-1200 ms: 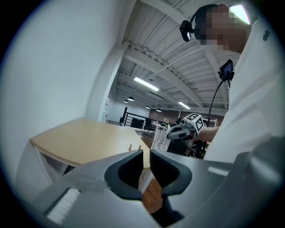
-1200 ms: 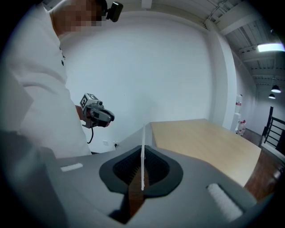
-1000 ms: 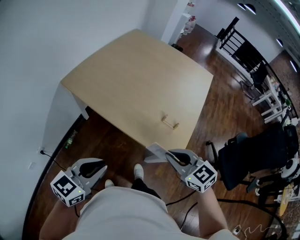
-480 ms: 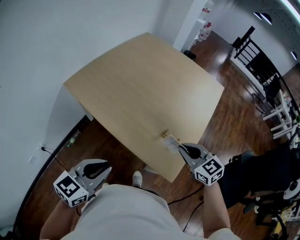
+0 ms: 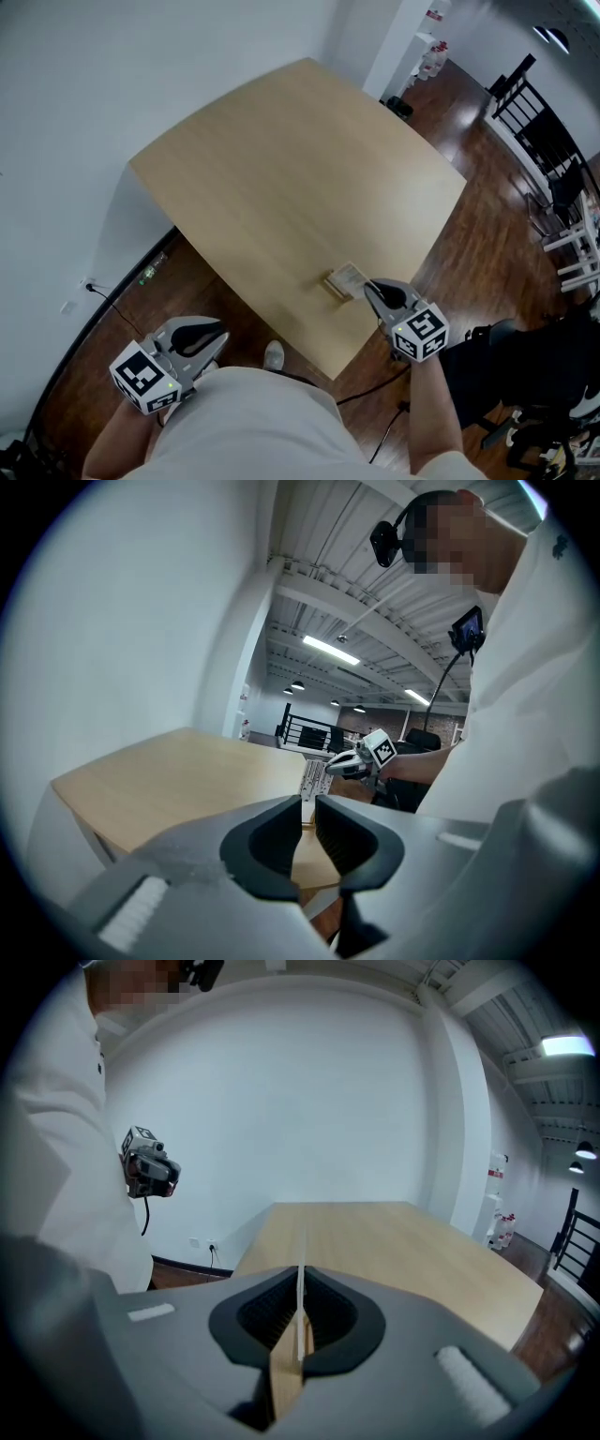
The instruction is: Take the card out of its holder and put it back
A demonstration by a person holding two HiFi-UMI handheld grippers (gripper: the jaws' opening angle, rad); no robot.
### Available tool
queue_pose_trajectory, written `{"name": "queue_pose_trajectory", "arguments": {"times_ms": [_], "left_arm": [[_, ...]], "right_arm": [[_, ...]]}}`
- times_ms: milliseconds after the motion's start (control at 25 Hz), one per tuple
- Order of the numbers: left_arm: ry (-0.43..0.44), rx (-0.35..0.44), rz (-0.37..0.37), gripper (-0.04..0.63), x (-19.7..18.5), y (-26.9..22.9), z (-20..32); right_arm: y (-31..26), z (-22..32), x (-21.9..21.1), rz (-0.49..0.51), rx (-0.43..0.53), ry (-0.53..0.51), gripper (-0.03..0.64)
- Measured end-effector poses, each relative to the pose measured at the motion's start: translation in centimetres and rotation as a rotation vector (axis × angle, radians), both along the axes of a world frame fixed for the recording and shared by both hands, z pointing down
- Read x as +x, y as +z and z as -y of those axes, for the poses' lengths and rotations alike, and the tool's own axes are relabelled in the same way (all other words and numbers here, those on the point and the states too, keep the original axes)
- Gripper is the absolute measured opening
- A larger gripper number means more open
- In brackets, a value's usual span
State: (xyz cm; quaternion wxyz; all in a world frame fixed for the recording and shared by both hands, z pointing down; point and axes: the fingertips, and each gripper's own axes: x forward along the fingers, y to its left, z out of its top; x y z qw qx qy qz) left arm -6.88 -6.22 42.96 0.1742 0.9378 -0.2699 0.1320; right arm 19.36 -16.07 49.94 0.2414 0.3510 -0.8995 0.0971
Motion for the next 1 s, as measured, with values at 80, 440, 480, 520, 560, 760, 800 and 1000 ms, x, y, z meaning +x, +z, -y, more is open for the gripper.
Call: {"name": "queue_pose_trajectory", "arguments": {"times_ms": [80, 440, 480, 520, 560, 760, 800, 1000], "left_arm": [[-0.01, -0.01, 0.007, 0.049, 0.6, 0.1, 0.1], [-0.027, -0.042, 0.029, 0.049, 2.6, 0.9, 1.1], [-0.028, -0.042, 0.029, 0.049, 2.8, 0.9, 1.2], [-0.028, -0.042, 0.029, 0.049, 3.0, 0.9, 1.4], [-0.028, -0.042, 0.029, 0.049, 3.0, 0.8, 1.5], [-0.033, -0.047, 0.034, 0.049, 3.3, 1.0, 1.8], [-0.033, -0.049, 0.034, 0.049, 3.4, 1.1, 1.8], [-0.02, -0.051, 0.035, 0.049, 3.9, 1.1, 2.2]], "right_arm": [[0.7, 0.4, 0.6, 0.002, -0.011, -0.004, 0.02], [2.8, 2.1, 1.1, 0.038, -0.05, -0.025, 0.02], [2.9, 2.1, 1.1, 0.039, -0.052, -0.029, 0.02], [3.0, 2.1, 1.0, 0.038, -0.054, -0.032, 0.021], [3.1, 2.2, 0.9, 0.038, -0.056, -0.034, 0.02], [3.4, 2.3, 1.0, 0.051, -0.062, -0.032, 0.02], [3.4, 2.3, 1.1, 0.05, -0.063, -0.031, 0.02], [3.4, 2.3, 1.5, 0.068, -0.067, -0.013, 0.021]]}}
